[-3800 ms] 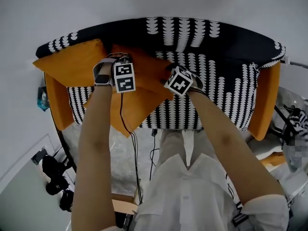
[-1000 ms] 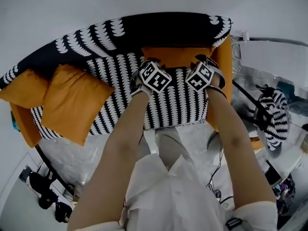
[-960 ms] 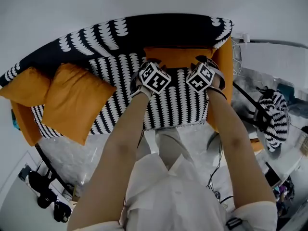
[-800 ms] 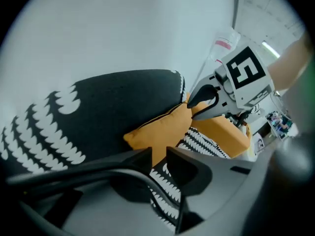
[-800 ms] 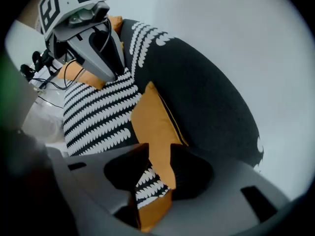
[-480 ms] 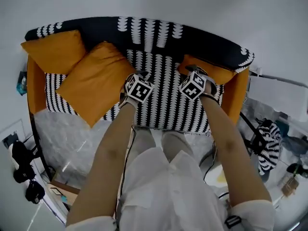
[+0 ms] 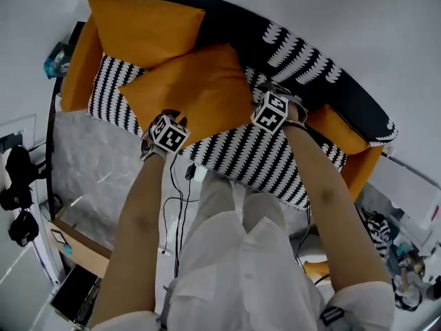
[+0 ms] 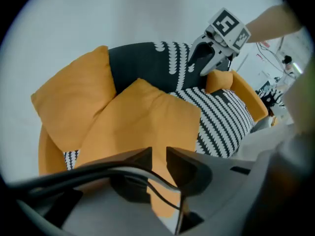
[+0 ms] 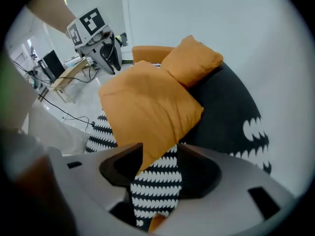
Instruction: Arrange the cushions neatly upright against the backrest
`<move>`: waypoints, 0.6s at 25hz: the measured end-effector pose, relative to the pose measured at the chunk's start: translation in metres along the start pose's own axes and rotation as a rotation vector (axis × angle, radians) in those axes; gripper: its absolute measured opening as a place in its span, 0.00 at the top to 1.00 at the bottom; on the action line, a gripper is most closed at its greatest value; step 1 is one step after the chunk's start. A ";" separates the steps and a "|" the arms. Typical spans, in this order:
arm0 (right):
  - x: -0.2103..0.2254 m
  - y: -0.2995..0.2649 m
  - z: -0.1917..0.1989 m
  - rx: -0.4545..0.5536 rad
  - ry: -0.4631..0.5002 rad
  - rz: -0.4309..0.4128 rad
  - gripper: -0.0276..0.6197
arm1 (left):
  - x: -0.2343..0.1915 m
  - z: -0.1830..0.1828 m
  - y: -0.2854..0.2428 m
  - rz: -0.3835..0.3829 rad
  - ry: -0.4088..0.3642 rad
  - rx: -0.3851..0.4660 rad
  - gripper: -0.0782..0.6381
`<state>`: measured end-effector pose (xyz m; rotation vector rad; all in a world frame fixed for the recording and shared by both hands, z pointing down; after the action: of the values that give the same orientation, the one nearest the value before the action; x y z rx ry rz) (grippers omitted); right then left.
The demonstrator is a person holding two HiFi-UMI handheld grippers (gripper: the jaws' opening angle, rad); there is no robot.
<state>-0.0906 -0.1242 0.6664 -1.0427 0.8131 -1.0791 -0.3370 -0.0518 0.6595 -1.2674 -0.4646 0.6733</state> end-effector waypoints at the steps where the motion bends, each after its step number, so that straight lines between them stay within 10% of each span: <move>1: 0.000 -0.009 -0.017 0.000 0.036 -0.014 0.61 | -0.015 0.016 0.003 -0.013 -0.010 -0.016 0.75; 15: 0.046 -0.132 -0.136 -0.050 0.416 -0.051 0.45 | -0.144 0.043 -0.044 -0.128 -0.185 -0.093 0.44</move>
<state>-0.2404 -0.2204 0.7466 -0.8938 1.1550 -1.3487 -0.4608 -0.1274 0.7190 -1.2565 -0.7304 0.6688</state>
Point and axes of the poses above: the fingertips, and each gripper's own axes: y backward along the fingers, x to its right, z out of its underside, the point moved 3 cm from there along y, backward along the fingers, and after that the axes turned 1 degree about y, right-handed, at the moved point
